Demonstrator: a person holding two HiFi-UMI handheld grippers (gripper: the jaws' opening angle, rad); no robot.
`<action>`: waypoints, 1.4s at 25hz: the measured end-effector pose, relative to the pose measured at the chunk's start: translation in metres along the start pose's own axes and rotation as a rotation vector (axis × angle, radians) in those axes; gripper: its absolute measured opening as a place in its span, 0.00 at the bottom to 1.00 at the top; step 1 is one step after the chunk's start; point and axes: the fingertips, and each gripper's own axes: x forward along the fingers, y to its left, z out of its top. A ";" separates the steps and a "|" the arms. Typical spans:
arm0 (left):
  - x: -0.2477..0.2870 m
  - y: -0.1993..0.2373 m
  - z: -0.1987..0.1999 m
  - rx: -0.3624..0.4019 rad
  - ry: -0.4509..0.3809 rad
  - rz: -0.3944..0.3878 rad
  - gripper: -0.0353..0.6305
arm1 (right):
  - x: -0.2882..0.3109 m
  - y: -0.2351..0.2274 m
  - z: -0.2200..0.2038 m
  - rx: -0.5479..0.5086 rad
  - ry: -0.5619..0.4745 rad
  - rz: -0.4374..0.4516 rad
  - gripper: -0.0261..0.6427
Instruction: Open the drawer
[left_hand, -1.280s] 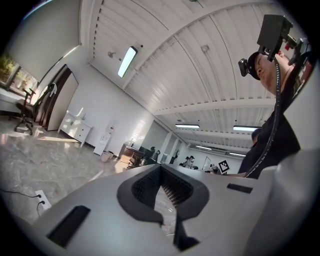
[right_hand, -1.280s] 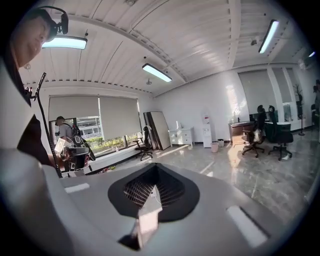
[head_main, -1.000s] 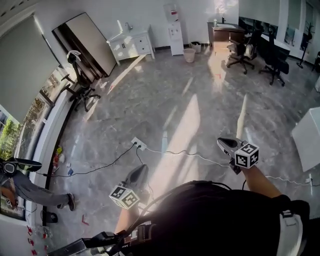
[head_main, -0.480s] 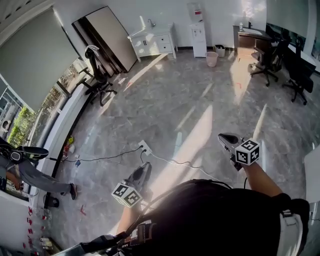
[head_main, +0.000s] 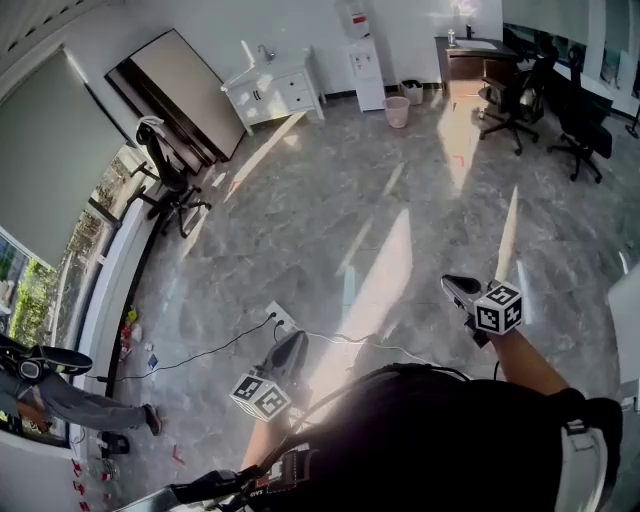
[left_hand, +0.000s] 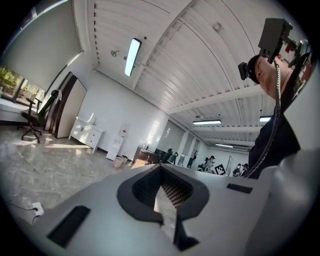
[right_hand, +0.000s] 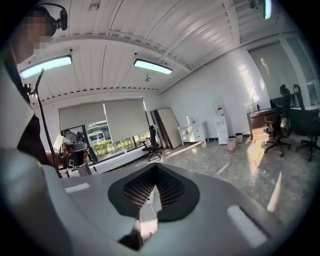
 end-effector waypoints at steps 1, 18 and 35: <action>0.010 0.010 -0.001 -0.003 0.006 -0.025 0.04 | 0.006 -0.003 0.001 -0.004 0.001 -0.016 0.04; 0.135 0.241 0.124 0.014 0.040 -0.262 0.04 | 0.181 -0.034 0.105 -0.042 -0.044 -0.266 0.04; 0.228 0.370 0.162 -0.009 -0.013 -0.053 0.04 | 0.357 -0.159 0.164 -0.054 0.026 -0.090 0.04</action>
